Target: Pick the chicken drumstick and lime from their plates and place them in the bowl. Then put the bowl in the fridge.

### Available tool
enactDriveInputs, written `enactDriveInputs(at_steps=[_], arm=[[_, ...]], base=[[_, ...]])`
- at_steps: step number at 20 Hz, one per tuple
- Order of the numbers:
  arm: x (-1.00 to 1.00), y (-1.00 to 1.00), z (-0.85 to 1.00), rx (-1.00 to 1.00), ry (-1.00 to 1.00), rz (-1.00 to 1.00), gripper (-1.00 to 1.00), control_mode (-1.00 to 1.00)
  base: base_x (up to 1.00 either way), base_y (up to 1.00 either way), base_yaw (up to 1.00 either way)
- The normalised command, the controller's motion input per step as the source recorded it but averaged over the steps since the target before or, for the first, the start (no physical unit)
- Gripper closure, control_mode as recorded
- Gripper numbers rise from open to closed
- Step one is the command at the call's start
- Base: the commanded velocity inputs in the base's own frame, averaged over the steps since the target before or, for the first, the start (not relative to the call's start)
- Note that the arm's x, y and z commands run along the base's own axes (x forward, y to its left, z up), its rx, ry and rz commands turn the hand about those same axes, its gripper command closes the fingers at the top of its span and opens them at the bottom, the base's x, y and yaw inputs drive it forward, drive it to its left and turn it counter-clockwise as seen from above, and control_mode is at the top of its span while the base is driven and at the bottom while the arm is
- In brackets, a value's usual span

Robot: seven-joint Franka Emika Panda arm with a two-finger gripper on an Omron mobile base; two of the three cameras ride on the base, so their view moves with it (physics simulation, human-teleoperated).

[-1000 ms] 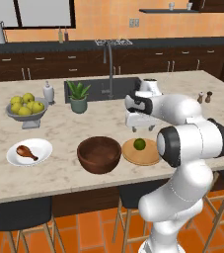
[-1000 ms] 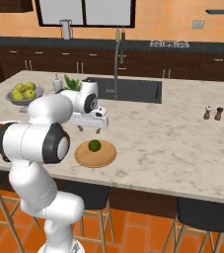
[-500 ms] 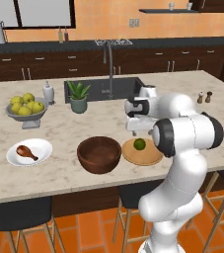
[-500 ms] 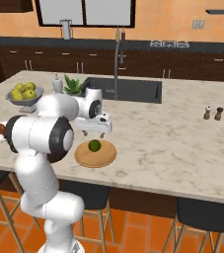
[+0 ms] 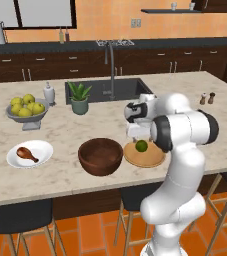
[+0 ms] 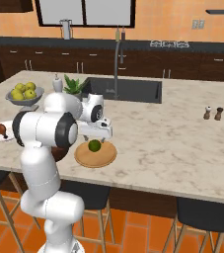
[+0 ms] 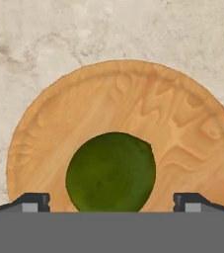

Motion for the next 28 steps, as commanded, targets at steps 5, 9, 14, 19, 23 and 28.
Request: enactDriveInputs(at_steps=[5,9,14,19,23,28], arm=[[-0.02,0.00,-0.31,0.00,0.06,0.00,-1.00,-1.00],[0.00,0.00,-0.30,0.00,0.08,0.00,-1.00,-1.00],[0.00,0.00,-0.31,0.00,0.06,0.00,1.00,-1.00],[0.00,0.00,-0.03,0.00,0.00,0.00,1.00,-1.00],[-0.35,0.02,0.54,0.00,-0.16,0.00,1.00,-1.00],[-0.53,0.39,1.00,-0.01,-0.33,0.01,1.00,-1.00]], base=[[0.00,0.00,0.00],[0.00,0.00,0.00],[0.00,0.00,0.00],[0.00,0.00,0.00],[0.00,0.00,0.00],[0.00,0.00,0.00]])
